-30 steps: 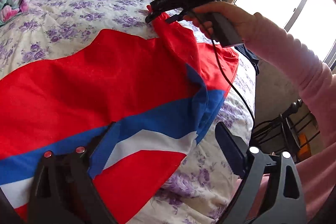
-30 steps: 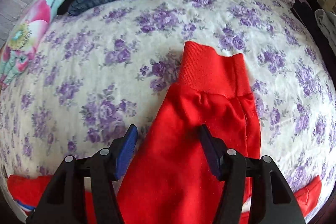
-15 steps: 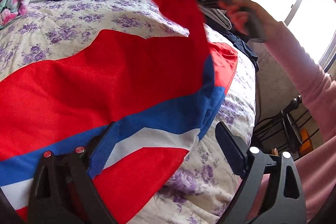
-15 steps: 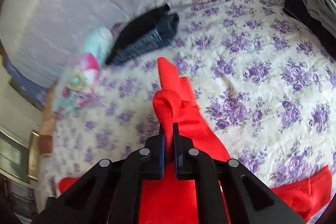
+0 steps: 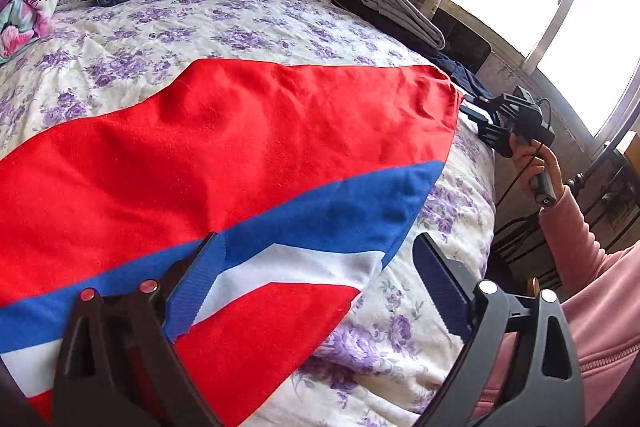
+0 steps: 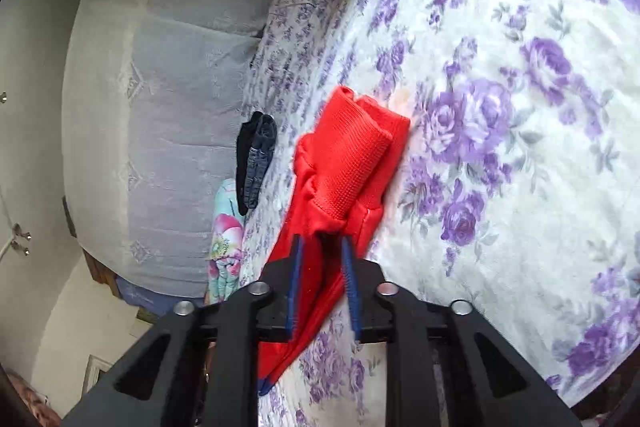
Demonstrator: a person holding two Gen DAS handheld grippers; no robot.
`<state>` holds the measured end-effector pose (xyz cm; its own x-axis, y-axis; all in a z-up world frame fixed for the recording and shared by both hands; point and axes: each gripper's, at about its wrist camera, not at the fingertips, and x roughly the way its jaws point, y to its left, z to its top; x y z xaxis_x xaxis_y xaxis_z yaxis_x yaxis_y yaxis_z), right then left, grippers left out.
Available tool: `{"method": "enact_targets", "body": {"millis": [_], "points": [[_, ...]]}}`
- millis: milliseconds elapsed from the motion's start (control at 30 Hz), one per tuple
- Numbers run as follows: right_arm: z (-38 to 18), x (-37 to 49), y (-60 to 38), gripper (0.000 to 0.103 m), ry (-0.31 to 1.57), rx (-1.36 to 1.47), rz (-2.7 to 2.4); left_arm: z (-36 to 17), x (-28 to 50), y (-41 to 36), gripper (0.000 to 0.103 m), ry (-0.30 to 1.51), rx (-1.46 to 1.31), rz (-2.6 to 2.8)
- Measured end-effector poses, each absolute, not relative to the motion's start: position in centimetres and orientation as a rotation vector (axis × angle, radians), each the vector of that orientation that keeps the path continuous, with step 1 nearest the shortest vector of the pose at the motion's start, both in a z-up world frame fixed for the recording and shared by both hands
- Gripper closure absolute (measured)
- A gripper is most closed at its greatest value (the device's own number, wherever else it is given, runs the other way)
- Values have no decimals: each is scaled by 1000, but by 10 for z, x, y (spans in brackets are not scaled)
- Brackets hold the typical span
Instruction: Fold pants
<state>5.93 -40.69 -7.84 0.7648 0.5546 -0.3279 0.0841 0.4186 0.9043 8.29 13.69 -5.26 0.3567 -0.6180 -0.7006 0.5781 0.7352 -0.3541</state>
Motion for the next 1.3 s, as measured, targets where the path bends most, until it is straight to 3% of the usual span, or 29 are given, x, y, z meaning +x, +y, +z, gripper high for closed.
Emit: {"method": "enact_targets", "body": {"millis": [67, 233, 267, 300, 333, 367, 400, 567, 733, 767, 867, 900, 1133, 1200, 1300], "points": [[-68, 59, -410, 57, 623, 1110, 340, -53, 82, 136, 11, 926, -44, -765], [-68, 87, -415, 57, 704, 1040, 260, -52, 82, 135, 11, 923, -32, -753], [-69, 95, -413, 62, 717, 1028, 259, -52, 82, 134, 11, 924, -30, -751], [-68, 101, -410, 78, 738, 984, 244, -53, 82, 134, 11, 924, -27, -747], [-61, 105, -408, 81, 748, 920, 223, -53, 82, 133, 11, 923, -22, -743], [-52, 106, -403, 94, 740, 840, 213, -53, 81, 133, 11, 922, -17, -740], [-43, 106, -398, 97, 727, 773, 198, -53, 81, 132, 11, 922, -10, -737], [-13, 89, -397, 97, 612, 671, 203, -52, 78, 129, 11, 919, 17, -719], [-81, 95, -420, 97, 711, 748, 133, -54, 78, 126, 10, 925, 32, -729], [-82, 91, -423, 95, 700, 759, 149, -54, 78, 126, 10, 926, 37, -726], [-63, 78, -424, 72, 700, 722, 80, -53, 77, 125, 10, 926, 48, -718], [-51, 73, -419, 69, 688, 671, 43, -52, 77, 125, 10, 924, 49, -709], [4, 78, -334, 57, 595, 424, 283, -20, 67, 140, 6, 824, -67, -681], [-6, 90, -312, 54, 645, 365, 312, -31, 70, 144, 5, 872, -43, -606], [-58, 109, -302, 50, 872, 304, 253, -53, 60, 149, 5, 923, -6, -573]]}}
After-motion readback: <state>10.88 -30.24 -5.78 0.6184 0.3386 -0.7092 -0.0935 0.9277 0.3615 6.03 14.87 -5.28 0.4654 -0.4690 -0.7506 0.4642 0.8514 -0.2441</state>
